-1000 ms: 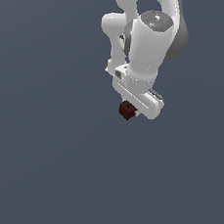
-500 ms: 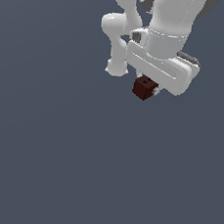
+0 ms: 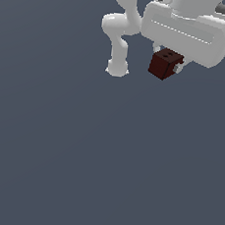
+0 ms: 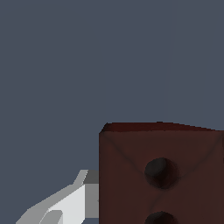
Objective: Pick up the object and move it to a goal position.
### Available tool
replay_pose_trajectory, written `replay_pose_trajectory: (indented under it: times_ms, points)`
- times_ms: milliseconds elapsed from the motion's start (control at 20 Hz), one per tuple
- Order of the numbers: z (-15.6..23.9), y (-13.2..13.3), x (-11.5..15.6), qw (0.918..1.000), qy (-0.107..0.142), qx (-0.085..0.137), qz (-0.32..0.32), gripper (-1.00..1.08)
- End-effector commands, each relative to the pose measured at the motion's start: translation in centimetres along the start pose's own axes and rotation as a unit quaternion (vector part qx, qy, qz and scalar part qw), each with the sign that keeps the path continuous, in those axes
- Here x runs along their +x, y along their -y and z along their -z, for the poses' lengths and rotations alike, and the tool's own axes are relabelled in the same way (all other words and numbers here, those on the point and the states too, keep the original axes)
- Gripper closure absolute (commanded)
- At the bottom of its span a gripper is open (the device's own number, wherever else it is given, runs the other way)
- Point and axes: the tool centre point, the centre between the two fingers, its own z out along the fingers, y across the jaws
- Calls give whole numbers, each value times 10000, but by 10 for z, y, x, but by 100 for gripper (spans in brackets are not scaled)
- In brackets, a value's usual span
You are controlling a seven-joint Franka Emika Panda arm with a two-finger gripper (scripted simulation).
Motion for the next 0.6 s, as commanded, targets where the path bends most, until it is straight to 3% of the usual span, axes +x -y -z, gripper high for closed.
replay_pose_trajectory:
  times_ms: [0,550]
  points:
    - [14,3,-3,10000,1,4,0,108]
    - [37,10,-7,10000,1,4,0,108]
